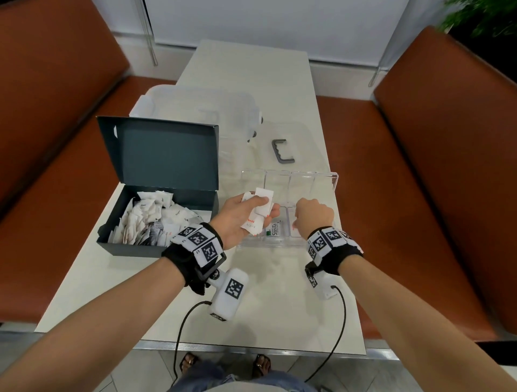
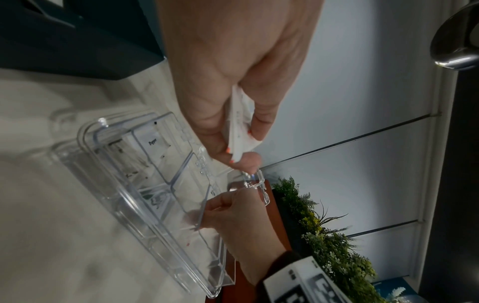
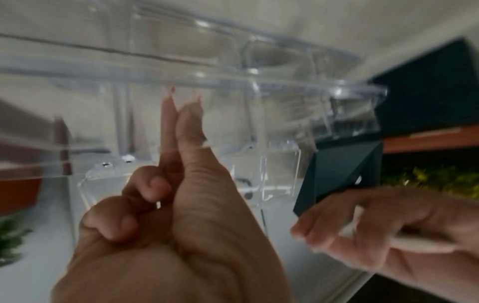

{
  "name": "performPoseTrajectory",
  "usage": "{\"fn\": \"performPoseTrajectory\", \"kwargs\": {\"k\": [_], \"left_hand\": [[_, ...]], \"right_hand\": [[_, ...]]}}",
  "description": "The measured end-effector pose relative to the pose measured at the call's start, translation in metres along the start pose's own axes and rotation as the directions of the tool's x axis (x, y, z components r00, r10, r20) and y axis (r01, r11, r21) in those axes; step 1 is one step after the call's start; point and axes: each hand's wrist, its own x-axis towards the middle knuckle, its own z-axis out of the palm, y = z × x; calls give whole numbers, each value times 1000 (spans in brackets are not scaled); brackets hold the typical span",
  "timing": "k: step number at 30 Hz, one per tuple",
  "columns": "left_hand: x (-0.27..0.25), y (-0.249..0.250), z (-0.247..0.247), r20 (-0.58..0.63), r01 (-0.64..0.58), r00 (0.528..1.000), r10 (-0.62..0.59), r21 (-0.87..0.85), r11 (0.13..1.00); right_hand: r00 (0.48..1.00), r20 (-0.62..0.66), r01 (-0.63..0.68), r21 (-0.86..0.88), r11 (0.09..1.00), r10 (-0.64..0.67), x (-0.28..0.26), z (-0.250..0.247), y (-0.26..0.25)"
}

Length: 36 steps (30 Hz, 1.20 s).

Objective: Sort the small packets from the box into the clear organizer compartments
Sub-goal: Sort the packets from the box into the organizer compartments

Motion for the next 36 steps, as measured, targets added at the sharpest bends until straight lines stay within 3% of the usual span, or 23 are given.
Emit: {"fn": "performPoseTrajectory", "kwargs": {"k": [5, 12, 16, 22, 27, 29, 31, 34, 36], "left_hand": [[-1, -1, -3, 8, 7, 1000, -7, -25, 1000], [-1, 1, -4, 8, 28, 1000, -27, -59, 998], [-2, 4, -1, 36, 71, 997, -68, -88, 994], [-3, 10, -2, 132, 202, 976, -174, -242, 949], [-5, 12, -3, 178, 246, 964, -198, -316, 916], [-5, 13, -3, 179, 237, 966, -187, -317, 919], [-5, 13, -3, 175, 235, 967, -188, -307, 922], [-4, 12, -1, 150, 246, 967, -207, -328, 912], [-2, 12, -1, 120, 230, 972, -201, -323, 918]], "right_hand": [[991, -20, 127, -194, 973, -134, -1, 5, 3], [928, 40, 368, -246, 896, -370, 2, -8, 16], [909, 76, 409, -355, 841, -410, 1, -6, 12], [903, 62, 419, -349, 838, -425, 2, -5, 14], [901, 46, 430, -225, 874, -432, 0, -15, 23], [914, -78, 385, -152, 910, -399, -4, -28, 28], [919, -266, 310, 35, 950, -290, -14, -42, 28], [898, -414, 335, 424, 841, -149, -35, -57, 12], [895, -405, 402, 547, 735, -188, -51, -63, -5]]}}
